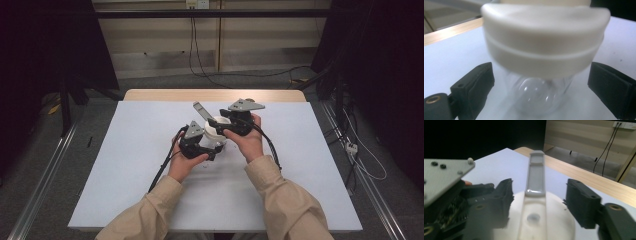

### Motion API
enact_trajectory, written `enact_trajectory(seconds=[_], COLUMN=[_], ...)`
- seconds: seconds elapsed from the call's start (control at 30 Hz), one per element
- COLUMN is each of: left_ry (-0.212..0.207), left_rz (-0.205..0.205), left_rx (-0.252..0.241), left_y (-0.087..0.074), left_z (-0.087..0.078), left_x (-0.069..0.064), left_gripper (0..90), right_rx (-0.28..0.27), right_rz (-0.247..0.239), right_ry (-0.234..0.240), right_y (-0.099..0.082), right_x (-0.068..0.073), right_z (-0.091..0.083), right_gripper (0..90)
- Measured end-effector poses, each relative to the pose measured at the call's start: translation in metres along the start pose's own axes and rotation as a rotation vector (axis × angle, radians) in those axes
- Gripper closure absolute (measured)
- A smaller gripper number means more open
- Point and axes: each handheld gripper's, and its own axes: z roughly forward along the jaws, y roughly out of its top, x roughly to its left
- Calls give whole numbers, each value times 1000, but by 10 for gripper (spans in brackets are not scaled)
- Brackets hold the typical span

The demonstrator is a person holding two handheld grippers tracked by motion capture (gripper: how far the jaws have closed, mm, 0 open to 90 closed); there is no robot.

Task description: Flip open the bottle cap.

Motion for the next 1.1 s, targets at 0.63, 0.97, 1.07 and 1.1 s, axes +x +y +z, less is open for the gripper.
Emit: enact_trajectory(seconds=[0.63, 0.97, 1.07, 1.1], left_ry=[-29, -3, 11, 15], left_rz=[-10, -18, -21, -20], left_rx=[-22, 2, 7, 12], left_y=[-21, -39, -44, -46], left_z=[-75, -106, -116, -119], left_x=[4, 17, 21, 22], left_gripper=[65, 66, 66, 66], right_rx=[-9, -15, -5, -3], right_rz=[18, 13, 10, 13], right_ry=[-15, -43, -48, -50], right_y=[-67, -91, -98, -101], right_x=[-5, -7, -6, -6], right_z=[-81, -108, -115, -118], right_gripper=[180, 152, 151, 150])
